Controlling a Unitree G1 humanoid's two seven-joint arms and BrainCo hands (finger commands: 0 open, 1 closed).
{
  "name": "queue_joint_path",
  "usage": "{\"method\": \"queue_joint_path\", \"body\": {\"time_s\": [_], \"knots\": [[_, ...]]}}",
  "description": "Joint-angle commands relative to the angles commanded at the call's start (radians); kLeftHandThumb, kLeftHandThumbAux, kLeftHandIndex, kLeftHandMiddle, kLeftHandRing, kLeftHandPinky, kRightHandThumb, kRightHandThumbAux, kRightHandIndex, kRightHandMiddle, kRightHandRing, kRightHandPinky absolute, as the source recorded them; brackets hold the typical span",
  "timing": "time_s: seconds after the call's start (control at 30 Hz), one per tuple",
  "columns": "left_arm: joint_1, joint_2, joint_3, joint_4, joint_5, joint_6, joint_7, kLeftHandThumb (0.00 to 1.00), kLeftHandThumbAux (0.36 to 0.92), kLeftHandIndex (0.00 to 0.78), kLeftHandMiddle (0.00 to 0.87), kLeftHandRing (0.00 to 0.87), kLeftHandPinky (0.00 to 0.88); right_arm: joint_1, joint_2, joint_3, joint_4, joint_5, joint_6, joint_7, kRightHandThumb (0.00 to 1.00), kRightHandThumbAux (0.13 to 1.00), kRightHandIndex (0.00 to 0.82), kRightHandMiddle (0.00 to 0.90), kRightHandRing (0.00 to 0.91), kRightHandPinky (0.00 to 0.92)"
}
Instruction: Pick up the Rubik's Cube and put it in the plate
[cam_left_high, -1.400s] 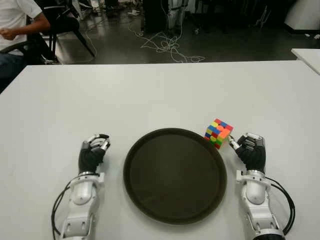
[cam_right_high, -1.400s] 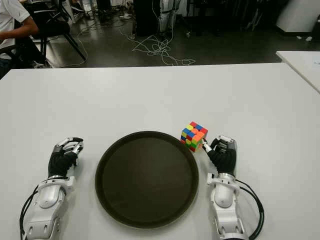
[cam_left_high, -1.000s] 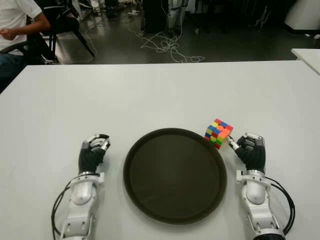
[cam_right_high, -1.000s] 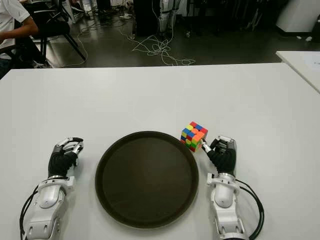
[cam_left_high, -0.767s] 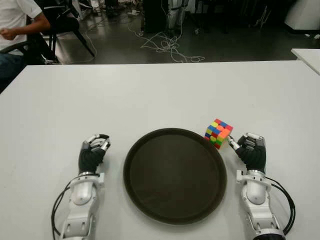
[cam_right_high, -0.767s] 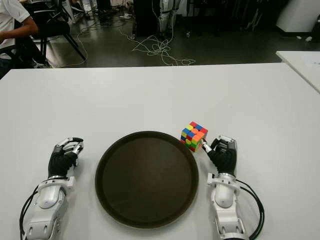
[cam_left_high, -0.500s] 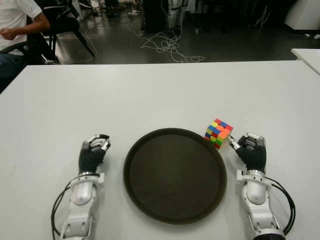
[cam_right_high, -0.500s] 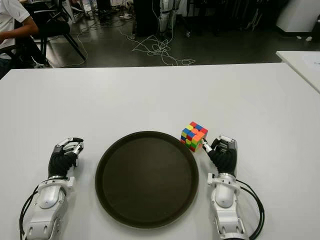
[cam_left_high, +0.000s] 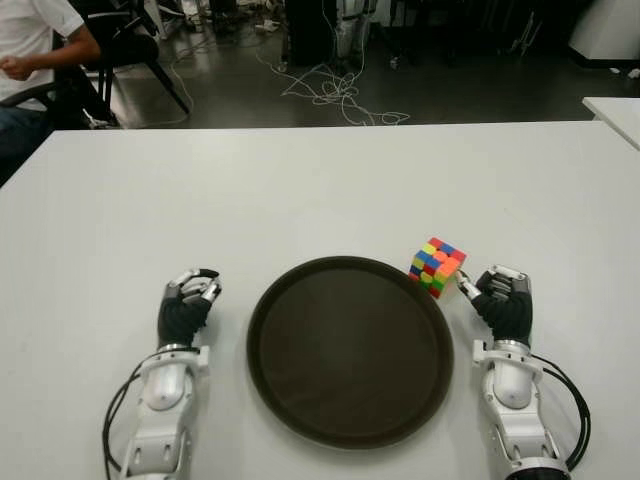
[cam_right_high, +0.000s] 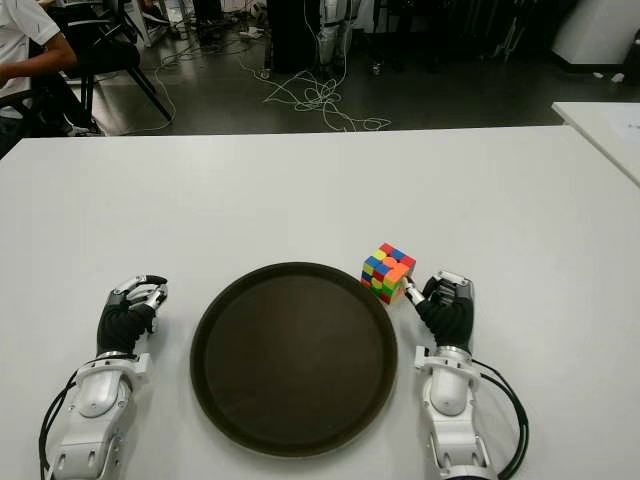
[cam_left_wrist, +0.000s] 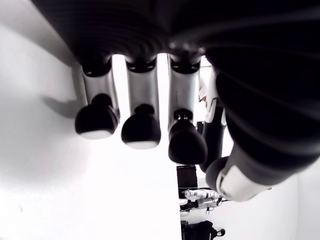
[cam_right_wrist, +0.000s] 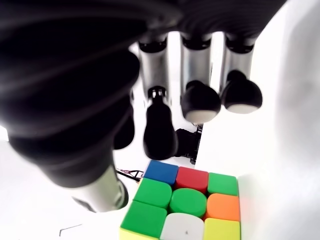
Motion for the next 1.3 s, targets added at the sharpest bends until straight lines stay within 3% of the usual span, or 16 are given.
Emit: {"method": "queue_joint_path", "body": {"time_s": [0.23, 0.37, 0.63, 0.77, 0.9, 1.3], "knots": [[0.000, 0.005, -0.001, 0.007, 0.003, -0.009, -0.004, 0.711, 0.704, 0.444, 0.832, 0.837, 0.828, -0.001, -0.014, 0.005, 0.003, -0.008, -0.029, 0.011, 0.154, 0.868, 0.771, 0.842, 0.853, 0.849], [0.000, 0.008, -0.003, 0.010, 0.007, -0.015, -0.004, 0.711, 0.704, 0.444, 0.832, 0.835, 0.827, -0.003, -0.026, 0.010, 0.011, -0.024, -0.051, 0.011, 0.060, 0.872, 0.721, 0.826, 0.834, 0.827], [0.000, 0.008, -0.005, 0.010, 0.010, -0.010, -0.003, 0.711, 0.704, 0.444, 0.830, 0.831, 0.822, -0.016, -0.043, 0.016, 0.036, -0.110, -0.124, -0.067, 0.002, 0.772, 0.463, 0.527, 0.557, 0.479], [0.000, 0.007, -0.004, 0.009, 0.009, -0.006, -0.001, 0.710, 0.704, 0.444, 0.831, 0.833, 0.825, -0.018, -0.044, 0.018, 0.037, -0.126, -0.135, -0.081, 0.000, 0.753, 0.424, 0.484, 0.519, 0.420], [-0.002, 0.006, -0.002, 0.009, 0.007, 0.002, -0.001, 0.711, 0.704, 0.444, 0.835, 0.838, 0.829, -0.003, -0.043, 0.031, -0.005, -0.145, -0.130, -0.080, 0.000, 0.732, 0.375, 0.402, 0.408, 0.269], [-0.001, 0.006, -0.001, 0.010, 0.000, -0.008, -0.009, 0.711, 0.704, 0.443, 0.836, 0.838, 0.830, 0.021, -0.057, 0.051, -0.088, -0.151, -0.066, -0.027, 0.000, 0.780, 0.310, 0.319, 0.298, 0.110]]}}
